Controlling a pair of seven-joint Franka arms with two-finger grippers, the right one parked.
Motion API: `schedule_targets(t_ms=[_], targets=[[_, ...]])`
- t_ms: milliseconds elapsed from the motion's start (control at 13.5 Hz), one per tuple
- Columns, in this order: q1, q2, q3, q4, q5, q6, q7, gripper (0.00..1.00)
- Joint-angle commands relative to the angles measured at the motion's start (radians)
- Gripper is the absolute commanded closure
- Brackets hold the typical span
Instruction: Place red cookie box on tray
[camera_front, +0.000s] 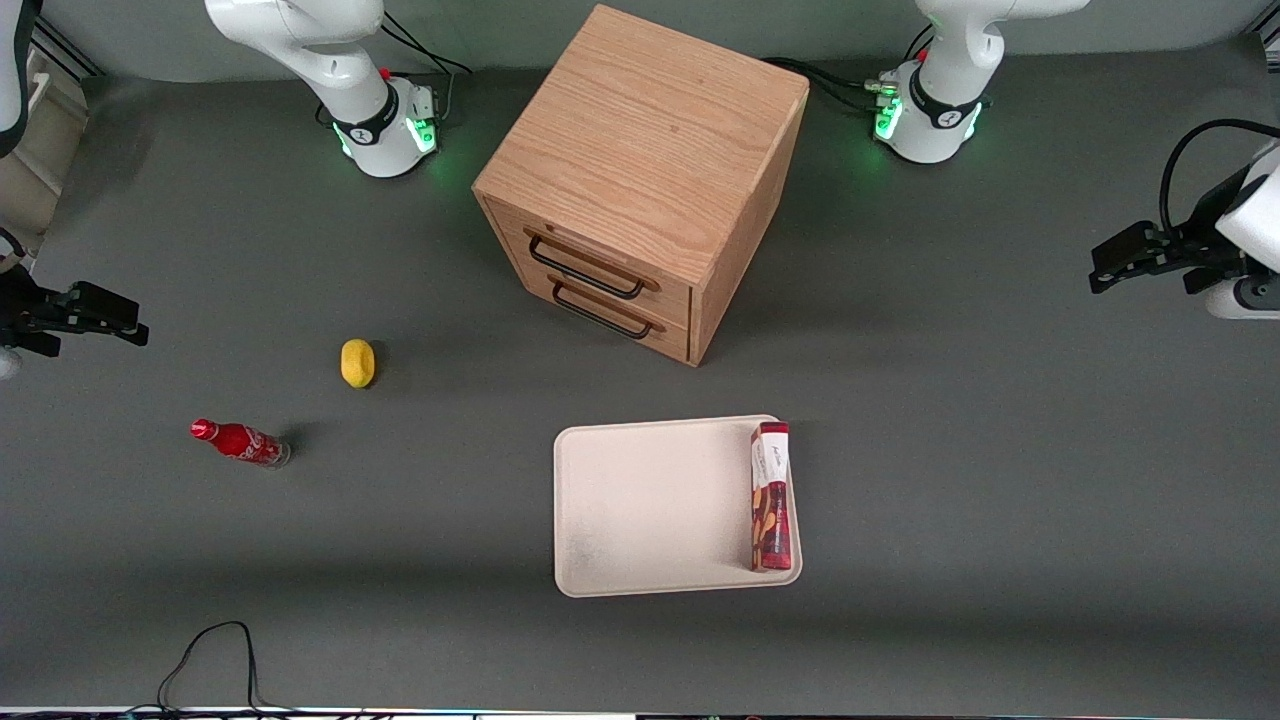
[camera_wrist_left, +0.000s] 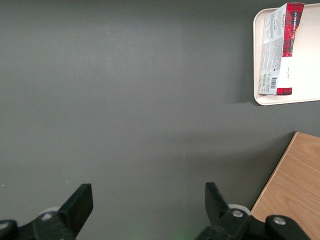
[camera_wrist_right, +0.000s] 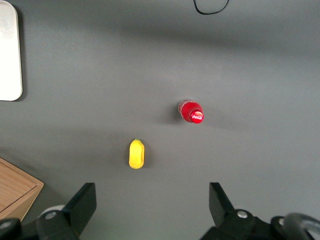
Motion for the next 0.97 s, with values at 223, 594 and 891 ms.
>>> schedule_targets(t_ms=[223,594,891], targets=[[0.009,0.027,-0.002,0.037,-0.003,-0.008,-0.014,0.00],[0.010,0.029,-0.004,0.036,-0.005,0.002,-0.002,0.00],[0.009,0.029,-0.004,0.033,-0.005,0.001,-0.011,0.00]])
